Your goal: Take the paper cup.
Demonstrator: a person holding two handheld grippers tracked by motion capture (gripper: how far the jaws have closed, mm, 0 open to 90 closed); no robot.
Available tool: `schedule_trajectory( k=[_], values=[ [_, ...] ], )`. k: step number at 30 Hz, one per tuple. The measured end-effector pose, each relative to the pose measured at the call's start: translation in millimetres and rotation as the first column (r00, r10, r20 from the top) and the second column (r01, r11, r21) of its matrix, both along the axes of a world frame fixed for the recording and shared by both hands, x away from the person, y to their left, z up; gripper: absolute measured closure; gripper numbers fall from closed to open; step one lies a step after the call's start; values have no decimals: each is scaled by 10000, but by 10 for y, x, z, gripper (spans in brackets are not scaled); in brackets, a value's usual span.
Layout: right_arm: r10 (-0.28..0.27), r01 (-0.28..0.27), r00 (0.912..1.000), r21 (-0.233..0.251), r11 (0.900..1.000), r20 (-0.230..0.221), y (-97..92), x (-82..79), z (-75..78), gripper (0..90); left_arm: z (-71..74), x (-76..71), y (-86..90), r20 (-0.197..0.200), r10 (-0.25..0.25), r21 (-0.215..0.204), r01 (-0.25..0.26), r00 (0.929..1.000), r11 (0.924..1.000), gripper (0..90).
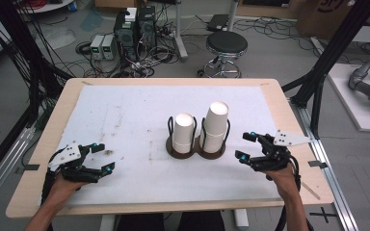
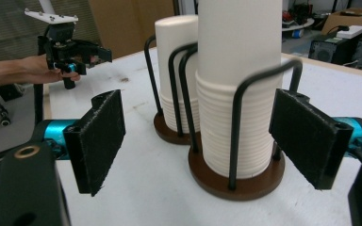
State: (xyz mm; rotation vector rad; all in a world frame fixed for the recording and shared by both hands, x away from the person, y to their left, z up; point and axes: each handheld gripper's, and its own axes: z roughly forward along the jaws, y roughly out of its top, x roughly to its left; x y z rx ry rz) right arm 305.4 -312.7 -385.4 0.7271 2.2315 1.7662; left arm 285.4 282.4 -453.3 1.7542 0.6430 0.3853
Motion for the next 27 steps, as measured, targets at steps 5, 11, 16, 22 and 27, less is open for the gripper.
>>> schedule_trajectory(
  k=[5,11,16,22,27],
  values=[
    [207,-194,9992,-393,9990,336,48,88,353,196,0,-2,0,-13,-17,0,17,10000,10000,145],
    [349,-294,9982,-1078,9937,493,99,225,757,196,-1,-5,-4,-15,-4,0,4,10000,10000,145],
    [356,-274,9979,-1445,9891,545,100,356,1067,196,-1,-3,-2,-25,-29,10,29,10000,10000,145],
    [585,-545,9982,-2278,9722,109,164,529,1334,196,-2,4,0,-57,-22,-28,22,10000,10000,145],
    [764,-830,9965,-3294,9405,-331,284,631,1482,196,-2,6,-1,-99,-39,-24,39,9999,10000,145]
  ],
)
